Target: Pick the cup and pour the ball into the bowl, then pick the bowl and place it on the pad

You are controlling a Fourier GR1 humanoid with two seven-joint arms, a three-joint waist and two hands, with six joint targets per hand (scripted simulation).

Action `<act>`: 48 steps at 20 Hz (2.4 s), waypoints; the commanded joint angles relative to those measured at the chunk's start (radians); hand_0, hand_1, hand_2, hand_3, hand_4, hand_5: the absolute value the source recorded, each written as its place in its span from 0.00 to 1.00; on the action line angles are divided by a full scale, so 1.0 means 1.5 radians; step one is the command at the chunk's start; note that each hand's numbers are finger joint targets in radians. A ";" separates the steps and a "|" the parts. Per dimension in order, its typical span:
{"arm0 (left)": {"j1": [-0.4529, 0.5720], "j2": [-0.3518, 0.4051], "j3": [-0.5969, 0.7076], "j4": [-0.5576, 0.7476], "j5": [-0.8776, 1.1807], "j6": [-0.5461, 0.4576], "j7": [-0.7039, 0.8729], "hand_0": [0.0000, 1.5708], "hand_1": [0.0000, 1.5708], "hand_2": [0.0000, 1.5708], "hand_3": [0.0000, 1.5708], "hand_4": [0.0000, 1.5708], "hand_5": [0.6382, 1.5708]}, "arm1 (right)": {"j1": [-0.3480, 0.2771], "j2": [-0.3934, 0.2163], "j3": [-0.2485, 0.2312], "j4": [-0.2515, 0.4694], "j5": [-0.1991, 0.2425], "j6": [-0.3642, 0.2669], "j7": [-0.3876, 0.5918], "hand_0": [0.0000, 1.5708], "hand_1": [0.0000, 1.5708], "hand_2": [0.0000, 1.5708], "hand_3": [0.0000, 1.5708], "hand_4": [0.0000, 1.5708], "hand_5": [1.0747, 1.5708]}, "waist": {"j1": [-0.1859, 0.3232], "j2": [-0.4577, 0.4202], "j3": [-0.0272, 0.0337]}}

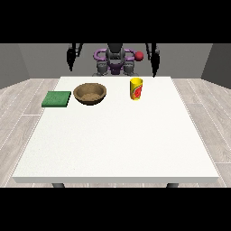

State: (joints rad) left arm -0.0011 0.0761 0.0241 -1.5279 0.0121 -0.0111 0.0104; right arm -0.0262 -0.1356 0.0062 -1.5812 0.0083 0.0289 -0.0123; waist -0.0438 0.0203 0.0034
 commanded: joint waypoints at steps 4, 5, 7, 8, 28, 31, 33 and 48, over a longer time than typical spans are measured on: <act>-0.010 0.024 0.006 -0.061 0.003 -0.002 0.046 0.00 0.00 0.00 0.00 0.00 0.99 | -0.007 -0.026 -0.011 -0.056 -0.009 0.006 0.052 0.00 0.00 0.00 0.00 0.00 1.00 | -0.004 -0.158 -0.0008; -0.011 0.027 0.006 -0.068 0.004 -0.003 0.056 0.00 0.00 0.00 0.00 0.00 0.99 | -0.006 -0.029 -0.012 -0.062 -0.011 0.008 0.063 0.00 0.00 0.00 0.00 0.00 1.00 | -0.007 -0.176 -0.0007; -0.058 -0.002 0.038 -0.113 0.066 0.016 0.109 0.00 0.00 0.00 0.00 0.00 0.99 | 0.025 -0.052 -0.082 -0.048 -0.134 0.079 0.074 0.00 0.00 0.00 0.00 0.00 1.00 | -0.019 -0.179 -0.0010; -0.075 0.000 0.041 -0.131 0.080 0.016 0.138 0.00 0.00 0.00 0.00 0.00 0.99 | 0.009 -0.072 -0.111 -0.040 -0.161 0.093 0.092 0.00 0.00 0.00 0.00 0.00 1.00 | -0.003 -0.174 -0.0012; -0.128 0.007 0.114 0.097 0.045 -0.012 -0.235 0.00 0.00 0.00 0.00 0.00 0.95 | -0.014 -0.031 -0.115 -0.014 -0.119 0.132 -0.091 0.00 0.00 0.00 0.00 0.00 1.00 | -0.033 0.071 -0.0025; -0.091 -0.027 0.088 0.147 0.017 -0.008 -0.317 0.00 0.00 0.00 0.00 0.00 0.94 | -0.016 -0.055 -0.143 0.011 -0.130 0.155 -0.114 0.00 0.00 0.00 0.00 0.00 1.00 | -0.028 0.077 -0.0025; -0.101 -0.048 0.062 0.168 -0.009 0.033 -0.346 0.00 0.00 0.00 0.00 0.00 0.95 | -0.025 -0.064 -0.164 0.049 -0.140 0.168 -0.139 0.00 0.00 0.00 0.00 0.00 1.00 | -0.029 0.078 -0.0023; -0.299 -0.016 0.145 0.550 0.001 0.078 -0.565 0.00 0.00 0.00 0.00 0.00 0.95 | -0.074 -0.065 -0.161 0.080 -0.138 0.186 -0.165 0.00 0.00 0.00 0.00 0.00 1.00 | -0.062 0.137 -0.0026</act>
State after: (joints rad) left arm -0.3972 0.0467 0.2285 -0.8245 0.0181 0.0826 -0.7769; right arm -0.1351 -0.2353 -0.2364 -1.4768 -0.1968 0.2994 -0.2567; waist -0.1331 0.2362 -0.0005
